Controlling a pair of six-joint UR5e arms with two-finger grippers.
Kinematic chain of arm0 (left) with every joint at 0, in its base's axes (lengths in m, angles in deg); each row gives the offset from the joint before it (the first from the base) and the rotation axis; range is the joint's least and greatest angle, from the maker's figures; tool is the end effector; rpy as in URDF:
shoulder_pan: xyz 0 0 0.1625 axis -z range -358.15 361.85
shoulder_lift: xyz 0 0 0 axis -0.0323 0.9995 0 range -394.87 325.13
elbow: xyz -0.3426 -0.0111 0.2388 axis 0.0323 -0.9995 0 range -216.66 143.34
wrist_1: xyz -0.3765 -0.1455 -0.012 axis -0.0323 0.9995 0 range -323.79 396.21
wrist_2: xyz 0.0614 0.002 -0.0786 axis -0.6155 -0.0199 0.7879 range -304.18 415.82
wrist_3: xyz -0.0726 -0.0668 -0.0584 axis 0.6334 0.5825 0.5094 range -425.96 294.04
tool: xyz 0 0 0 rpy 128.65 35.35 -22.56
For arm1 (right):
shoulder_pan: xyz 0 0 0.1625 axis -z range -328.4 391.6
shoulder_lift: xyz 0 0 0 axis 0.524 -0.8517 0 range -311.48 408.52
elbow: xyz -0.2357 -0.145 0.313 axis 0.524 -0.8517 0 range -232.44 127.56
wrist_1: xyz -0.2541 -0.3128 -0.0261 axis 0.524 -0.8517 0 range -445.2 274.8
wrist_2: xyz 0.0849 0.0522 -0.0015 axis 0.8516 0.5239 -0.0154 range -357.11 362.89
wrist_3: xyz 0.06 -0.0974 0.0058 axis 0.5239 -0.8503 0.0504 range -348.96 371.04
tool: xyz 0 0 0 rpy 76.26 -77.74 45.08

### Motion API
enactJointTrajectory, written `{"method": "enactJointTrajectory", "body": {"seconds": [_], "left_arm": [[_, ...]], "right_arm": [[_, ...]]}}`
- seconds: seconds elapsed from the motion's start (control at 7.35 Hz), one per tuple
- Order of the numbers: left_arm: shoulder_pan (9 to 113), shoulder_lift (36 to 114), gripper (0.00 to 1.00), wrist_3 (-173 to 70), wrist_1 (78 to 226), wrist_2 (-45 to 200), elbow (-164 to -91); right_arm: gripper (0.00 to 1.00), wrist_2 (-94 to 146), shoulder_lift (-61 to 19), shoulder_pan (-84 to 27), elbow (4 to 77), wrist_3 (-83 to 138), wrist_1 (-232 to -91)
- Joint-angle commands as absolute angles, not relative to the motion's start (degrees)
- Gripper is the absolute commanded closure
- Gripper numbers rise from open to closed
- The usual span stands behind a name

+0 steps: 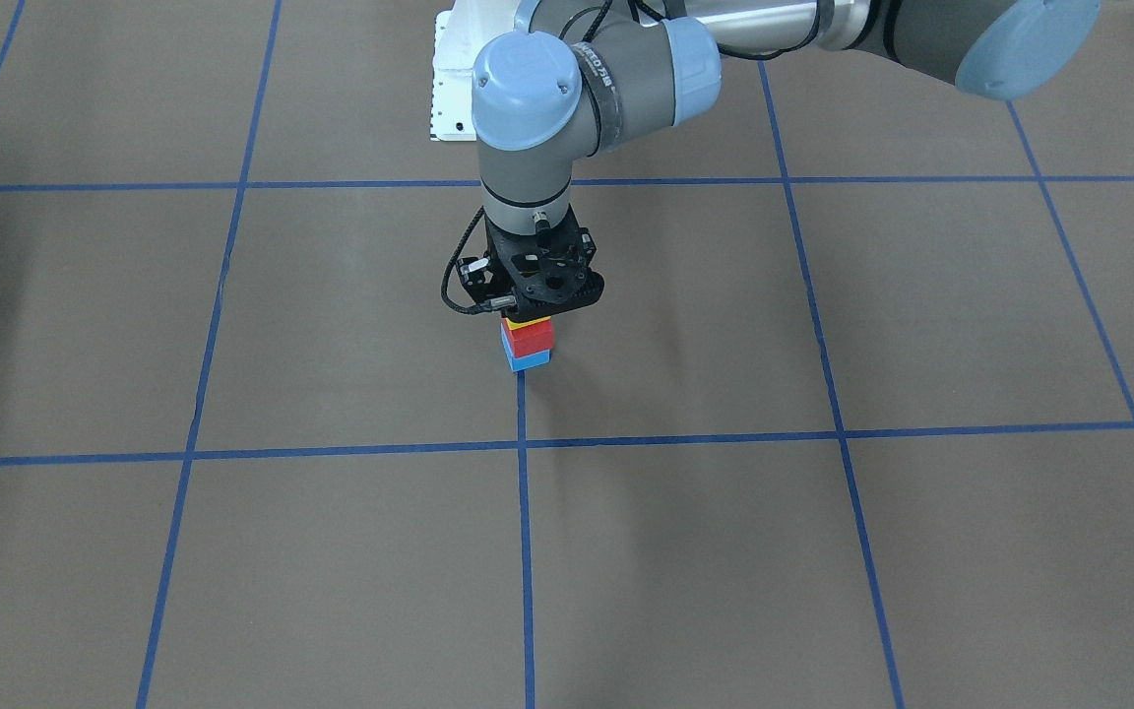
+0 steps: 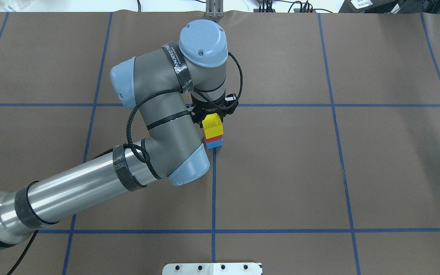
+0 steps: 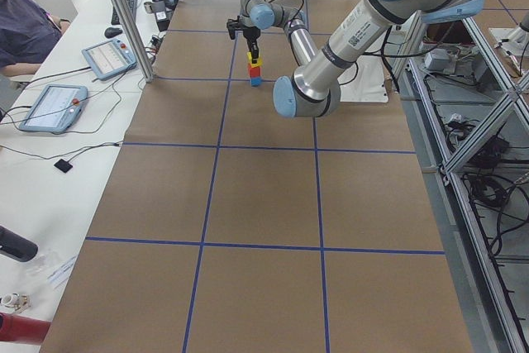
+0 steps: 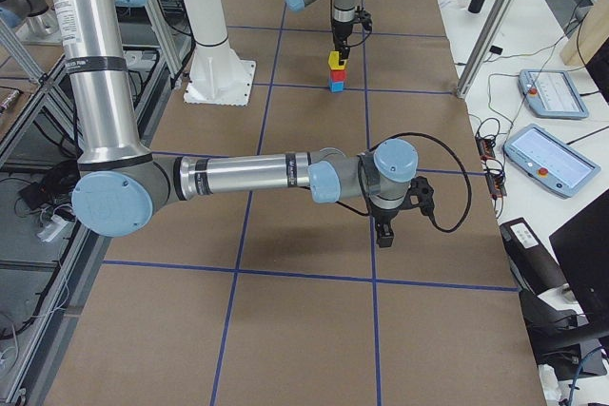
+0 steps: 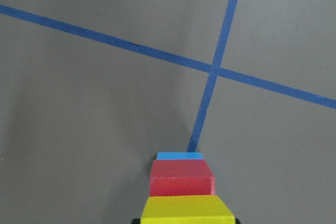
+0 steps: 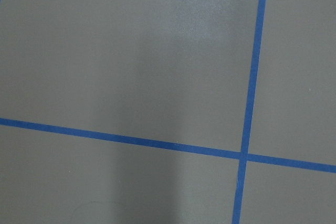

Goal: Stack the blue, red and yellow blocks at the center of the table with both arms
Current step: 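Open the left gripper to release the yellow cube on the red cube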

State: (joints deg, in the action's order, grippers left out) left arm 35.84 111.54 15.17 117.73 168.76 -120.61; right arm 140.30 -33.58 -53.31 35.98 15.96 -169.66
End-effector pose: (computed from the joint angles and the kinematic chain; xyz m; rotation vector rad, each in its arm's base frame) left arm 0.5607 -0.4849 0.1122 -0.0927 0.8124 -0.2675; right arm 0.0000 -0.5520 0.5897 0.1223 -0.8383 -0.0883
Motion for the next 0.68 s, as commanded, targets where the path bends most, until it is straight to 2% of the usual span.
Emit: {"method": "enactJointTrajectory", "body": {"seconds": [0.0, 0.14, 0.27, 0.54], "left_arm": [[35.87, 111.47, 1.0, 15.17, 117.77, 168.76, -120.51], [35.87, 111.39, 1.0, 15.17, 117.86, 168.76, -120.51], [35.87, 111.38, 0.9, 15.17, 118.47, 168.76, -120.51], [35.87, 111.38, 0.58, 17.34, 118.56, 168.76, -120.42]], "right_arm": [[0.01, 140.26, -33.57, -53.3, 36.07, 15.96, -169.66], [0.01, 140.26, -33.57, -53.3, 36.07, 15.96, -169.66], [0.01, 140.18, -33.57, -53.3, 36.07, 15.96, -169.66], [0.01, 140.26, -33.49, -53.3, 35.98, 15.96, -169.66]]}}
